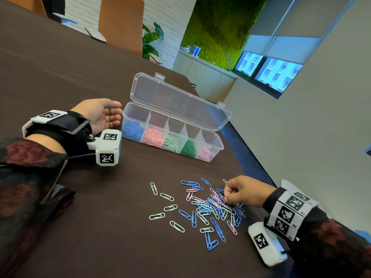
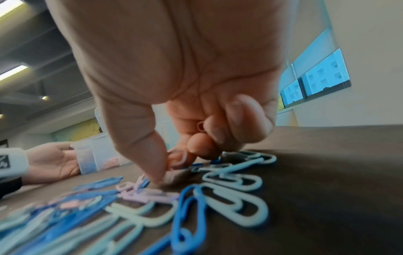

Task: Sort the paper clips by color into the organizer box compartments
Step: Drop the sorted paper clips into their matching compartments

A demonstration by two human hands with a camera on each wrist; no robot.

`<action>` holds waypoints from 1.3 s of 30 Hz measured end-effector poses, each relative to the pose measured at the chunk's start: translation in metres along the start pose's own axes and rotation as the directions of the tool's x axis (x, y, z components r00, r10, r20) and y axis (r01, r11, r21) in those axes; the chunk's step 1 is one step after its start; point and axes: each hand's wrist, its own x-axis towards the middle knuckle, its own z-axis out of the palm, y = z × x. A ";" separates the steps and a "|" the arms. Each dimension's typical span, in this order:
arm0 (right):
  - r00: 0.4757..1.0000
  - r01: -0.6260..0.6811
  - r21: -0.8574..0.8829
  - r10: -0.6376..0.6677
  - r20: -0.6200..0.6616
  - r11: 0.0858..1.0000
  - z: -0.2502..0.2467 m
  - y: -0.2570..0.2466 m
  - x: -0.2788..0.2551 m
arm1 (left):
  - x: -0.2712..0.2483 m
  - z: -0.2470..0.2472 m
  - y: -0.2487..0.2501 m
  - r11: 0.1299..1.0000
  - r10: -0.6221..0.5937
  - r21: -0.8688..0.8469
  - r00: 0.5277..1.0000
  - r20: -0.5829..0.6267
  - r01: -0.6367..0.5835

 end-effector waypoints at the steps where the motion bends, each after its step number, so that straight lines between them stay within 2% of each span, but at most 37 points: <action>1: 1.000 -0.001 0.033 0.000 0.007 0.999 -0.002 0.000 -0.001 | 0.000 0.000 0.000 1.000 0.001 0.001 1.000 0.000 -0.001; 4: 0.999 -0.023 0.256 0.030 -0.022 0.966 -0.008 0.004 -0.001 | -0.001 0.001 0.000 1.000 0.001 0.002 1.000 -0.002 -0.001; 6: 0.995 -0.006 0.508 0.056 -0.084 0.862 -0.009 0.007 0.002 | 0.000 0.000 0.000 1.000 0.000 -0.002 1.000 -0.003 0.000; 9: 0.985 0.080 0.853 0.087 -0.146 0.515 -0.009 0.005 0.007 | 0.001 0.001 -0.001 1.000 -0.002 -0.005 1.000 -0.003 0.002; 12: 0.989 0.107 0.986 0.086 -0.119 0.130 -0.005 -0.003 0.010 | 0.002 0.000 -0.001 1.000 -0.002 -0.010 1.000 -0.002 0.002; 15: 0.998 0.052 0.990 -0.014 -0.054 -0.133 0.004 -0.010 0.012 | 0.003 -0.002 -0.002 1.000 -0.002 -0.010 1.000 0.001 0.002; 17: 0.997 0.040 0.963 -0.054 -0.056 -0.266 0.010 -0.019 0.014 | 0.004 -0.002 -0.002 1.000 0.001 -0.012 1.000 0.005 -0.001; 18: 0.998 0.029 0.952 -0.044 -0.045 -0.305 0.011 -0.026 0.014 | 0.004 -0.002 -0.001 1.000 0.003 -0.013 1.000 0.007 -0.003; 20: 1.000 0.020 0.934 0.002 -0.021 -0.357 0.012 -0.041 0.012 | 0.005 -0.002 0.000 1.000 0.005 -0.013 1.000 0.007 -0.005; 24: 0.994 -0.021 0.896 -0.106 -0.029 -0.443 0.012 -0.059 0.005 | 0.006 -0.002 -0.001 1.000 0.003 -0.013 1.000 0.005 -0.003; 27: 0.983 -0.026 0.887 -0.174 -0.061 -0.461 0.012 -0.068 0.003 | 0.007 -0.002 -0.003 1.000 0.010 -0.015 1.000 -0.003 -0.010; 37: 0.982 0.002 0.940 -0.174 -0.066 -0.341 0.009 -0.099 0.019 | -0.001 0.001 -0.001 0.999 0.022 -0.023 1.000 -0.021 -0.022; 39: 0.985 0.015 0.955 -0.160 -0.065 -0.295 0.007 -0.108 0.024 | -0.002 0.001 0.000 1.000 0.018 -0.024 1.000 -0.024 -0.019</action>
